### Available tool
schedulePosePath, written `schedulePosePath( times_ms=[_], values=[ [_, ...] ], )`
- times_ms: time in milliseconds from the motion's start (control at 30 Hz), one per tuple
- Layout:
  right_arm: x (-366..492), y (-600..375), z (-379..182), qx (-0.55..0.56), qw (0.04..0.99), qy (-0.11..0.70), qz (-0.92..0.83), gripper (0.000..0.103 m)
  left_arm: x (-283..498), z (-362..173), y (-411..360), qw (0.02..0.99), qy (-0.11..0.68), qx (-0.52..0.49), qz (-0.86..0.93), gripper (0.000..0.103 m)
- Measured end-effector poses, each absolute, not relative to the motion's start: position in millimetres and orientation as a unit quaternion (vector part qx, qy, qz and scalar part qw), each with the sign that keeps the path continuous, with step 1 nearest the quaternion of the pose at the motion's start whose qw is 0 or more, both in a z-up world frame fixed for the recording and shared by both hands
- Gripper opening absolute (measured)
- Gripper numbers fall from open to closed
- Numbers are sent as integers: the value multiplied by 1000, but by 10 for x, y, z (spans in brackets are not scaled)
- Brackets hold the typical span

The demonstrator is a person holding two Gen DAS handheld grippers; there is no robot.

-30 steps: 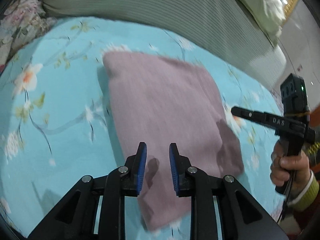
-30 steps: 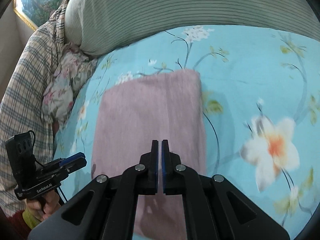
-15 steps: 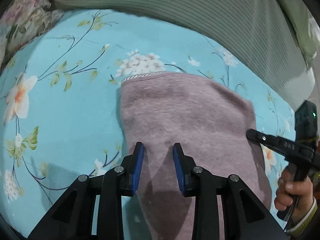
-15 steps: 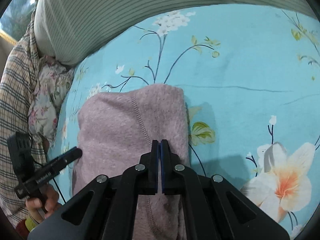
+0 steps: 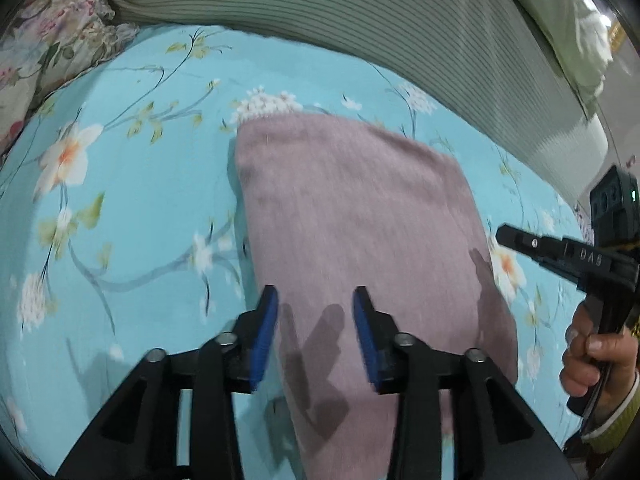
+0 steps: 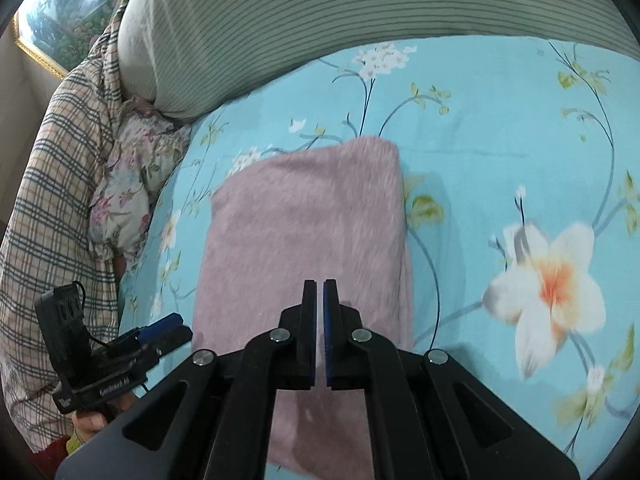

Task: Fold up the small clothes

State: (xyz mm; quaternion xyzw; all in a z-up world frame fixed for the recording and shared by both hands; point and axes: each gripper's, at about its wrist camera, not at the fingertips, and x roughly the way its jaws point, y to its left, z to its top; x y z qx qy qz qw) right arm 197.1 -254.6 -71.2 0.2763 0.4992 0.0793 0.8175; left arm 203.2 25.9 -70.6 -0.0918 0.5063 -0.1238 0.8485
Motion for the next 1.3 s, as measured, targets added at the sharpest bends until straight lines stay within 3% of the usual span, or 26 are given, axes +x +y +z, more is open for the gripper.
schedulePosePath(
  times_ms=[67,400,433,467,533,1000,1300],
  values=[
    [1870,-2515,-727,274,817,501,80,4,1846,-701,258,848,508,-91,-121,67],
    [1170,-2280,-829,247,811,524,78,8,1206,-678,396,850,511,-76,-106,80],
    [1107,-2260,-827,243,811,527,78,22,1164,-680,410,850,511,-73,-102,80],
    [1026,-2239,-818,238,812,527,76,48,1095,-687,428,851,512,-68,-97,80],
    [878,-2214,-772,231,822,516,68,68,1027,-707,450,851,513,-61,-91,80],
    [241,-1968,-826,159,827,536,51,68,327,-1040,405,843,527,49,-92,80],
    [108,-1800,-634,110,842,524,68,69,152,-813,347,860,493,84,-99,80]
  ],
)
